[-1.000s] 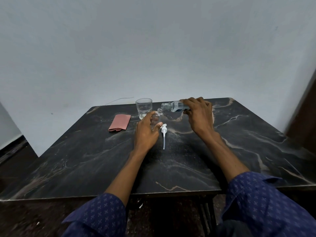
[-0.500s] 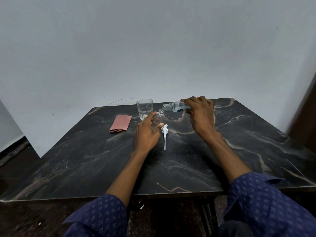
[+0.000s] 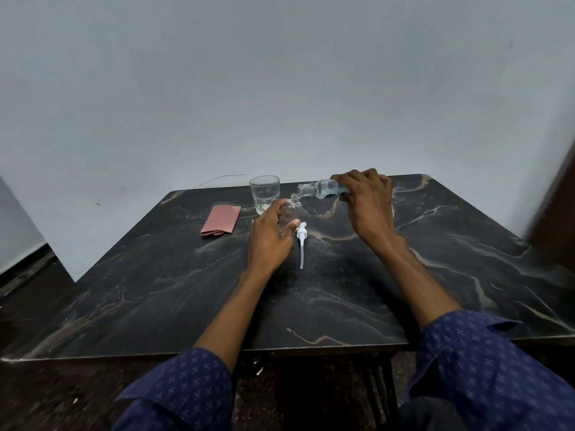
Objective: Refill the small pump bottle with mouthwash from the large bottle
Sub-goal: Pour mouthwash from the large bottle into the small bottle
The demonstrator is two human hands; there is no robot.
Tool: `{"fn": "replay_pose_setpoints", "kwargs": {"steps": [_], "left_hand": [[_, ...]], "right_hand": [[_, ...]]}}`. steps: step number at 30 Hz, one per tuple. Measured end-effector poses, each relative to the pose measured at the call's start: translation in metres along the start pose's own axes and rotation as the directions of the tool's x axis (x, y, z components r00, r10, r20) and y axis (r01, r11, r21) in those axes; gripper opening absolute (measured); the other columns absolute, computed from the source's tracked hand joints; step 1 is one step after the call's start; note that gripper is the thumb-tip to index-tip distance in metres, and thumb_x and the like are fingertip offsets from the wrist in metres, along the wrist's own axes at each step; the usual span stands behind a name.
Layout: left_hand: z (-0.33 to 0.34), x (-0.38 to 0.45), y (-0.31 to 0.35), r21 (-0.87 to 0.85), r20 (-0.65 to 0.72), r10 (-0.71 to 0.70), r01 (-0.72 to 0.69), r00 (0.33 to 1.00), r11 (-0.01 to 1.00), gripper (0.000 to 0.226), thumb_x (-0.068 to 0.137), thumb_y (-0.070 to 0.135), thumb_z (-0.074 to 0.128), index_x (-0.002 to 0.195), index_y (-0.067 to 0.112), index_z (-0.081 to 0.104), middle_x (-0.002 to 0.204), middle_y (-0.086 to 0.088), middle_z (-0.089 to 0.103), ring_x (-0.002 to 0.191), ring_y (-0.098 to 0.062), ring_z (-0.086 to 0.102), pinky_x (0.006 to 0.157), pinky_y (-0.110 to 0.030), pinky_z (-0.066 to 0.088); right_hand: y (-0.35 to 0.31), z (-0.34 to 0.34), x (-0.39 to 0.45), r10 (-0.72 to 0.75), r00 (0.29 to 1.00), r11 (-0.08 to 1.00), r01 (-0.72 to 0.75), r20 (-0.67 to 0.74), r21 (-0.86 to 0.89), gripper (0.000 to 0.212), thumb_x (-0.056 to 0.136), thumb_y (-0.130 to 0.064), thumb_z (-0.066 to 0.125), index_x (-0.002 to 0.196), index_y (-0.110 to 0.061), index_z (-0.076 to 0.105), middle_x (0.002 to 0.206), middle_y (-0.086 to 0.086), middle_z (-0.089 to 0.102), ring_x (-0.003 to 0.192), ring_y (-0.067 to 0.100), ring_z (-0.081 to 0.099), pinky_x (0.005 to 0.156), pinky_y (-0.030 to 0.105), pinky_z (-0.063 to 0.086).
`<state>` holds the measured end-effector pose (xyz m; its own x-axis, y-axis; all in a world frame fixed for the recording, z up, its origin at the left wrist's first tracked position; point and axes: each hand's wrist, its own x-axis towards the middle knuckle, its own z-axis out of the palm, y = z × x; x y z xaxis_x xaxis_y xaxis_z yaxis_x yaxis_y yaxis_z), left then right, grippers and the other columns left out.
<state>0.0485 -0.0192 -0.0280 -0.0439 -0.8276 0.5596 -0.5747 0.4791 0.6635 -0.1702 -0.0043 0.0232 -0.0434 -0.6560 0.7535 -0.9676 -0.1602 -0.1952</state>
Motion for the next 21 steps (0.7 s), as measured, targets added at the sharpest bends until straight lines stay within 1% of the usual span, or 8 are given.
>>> {"fn": "replay_pose_setpoints", "kwargs": {"steps": [4,9,12,16,21], "left_hand": [[0.0001,0.0002,0.0002,-0.004,-0.004,0.005,-0.005,1.000,1.000,0.046,0.095,0.035,0.078,0.137,0.033,0.061,0.114,0.021,0.071,0.102,-0.005,0.068,0.093,-0.040,0.061],[0.0013,0.0004,-0.0007,-0.004,-0.003,0.008,-0.008,1.000,1.000,0.048,0.095,0.035,0.078,0.139,0.031,0.060,0.110,0.025,0.066,0.102,-0.004,0.067,0.092,-0.036,0.059],[0.0014,0.0013,-0.0016,-0.007,-0.008,0.013,-0.013,1.000,1.000,0.047,0.095,0.036,0.078,0.138,0.032,0.061,0.109,0.025,0.066,0.100,-0.003,0.067,0.091,-0.034,0.058],[0.0015,0.0012,-0.0020,-0.009,-0.009,0.010,-0.010,1.000,1.000,0.047,0.094,0.035,0.079,0.137,0.034,0.061,0.107,0.025,0.066,0.096,0.003,0.065,0.090,-0.033,0.059],[0.0009,0.0012,-0.0012,-0.018,-0.011,0.002,-0.002,1.000,1.000,0.048,0.094,0.034,0.078,0.139,0.033,0.060,0.110,0.022,0.069,0.100,-0.004,0.068,0.092,-0.036,0.059]], "right_hand": [[0.0005,0.0001,0.0002,-0.005,1.000,1.000,0.005,-0.011,-0.003,0.040,0.097,-0.011,0.072,0.133,-0.028,0.068,0.126,-0.007,0.072,0.118,0.025,0.057,0.106,0.049,0.036],[0.0001,-0.0003,0.0009,0.007,1.000,1.000,-0.007,-0.001,-0.005,0.044,0.097,-0.009,0.071,0.136,-0.030,0.067,0.129,-0.008,0.071,0.120,0.024,0.056,0.106,0.048,0.034],[-0.0002,-0.0002,0.0008,0.008,1.000,1.000,-0.008,0.001,-0.004,0.043,0.097,-0.010,0.071,0.135,-0.030,0.067,0.128,-0.008,0.071,0.119,0.024,0.056,0.105,0.047,0.033],[-0.0007,-0.0001,0.0001,0.008,1.000,1.000,-0.007,-0.004,0.007,0.041,0.097,-0.011,0.071,0.134,-0.029,0.068,0.127,-0.007,0.072,0.119,0.024,0.056,0.105,0.048,0.033],[-0.0016,-0.0007,-0.0008,0.006,1.000,1.000,-0.006,0.011,0.011,0.040,0.099,-0.014,0.070,0.136,-0.029,0.067,0.128,-0.007,0.071,0.120,0.024,0.056,0.105,0.047,0.032]]}}
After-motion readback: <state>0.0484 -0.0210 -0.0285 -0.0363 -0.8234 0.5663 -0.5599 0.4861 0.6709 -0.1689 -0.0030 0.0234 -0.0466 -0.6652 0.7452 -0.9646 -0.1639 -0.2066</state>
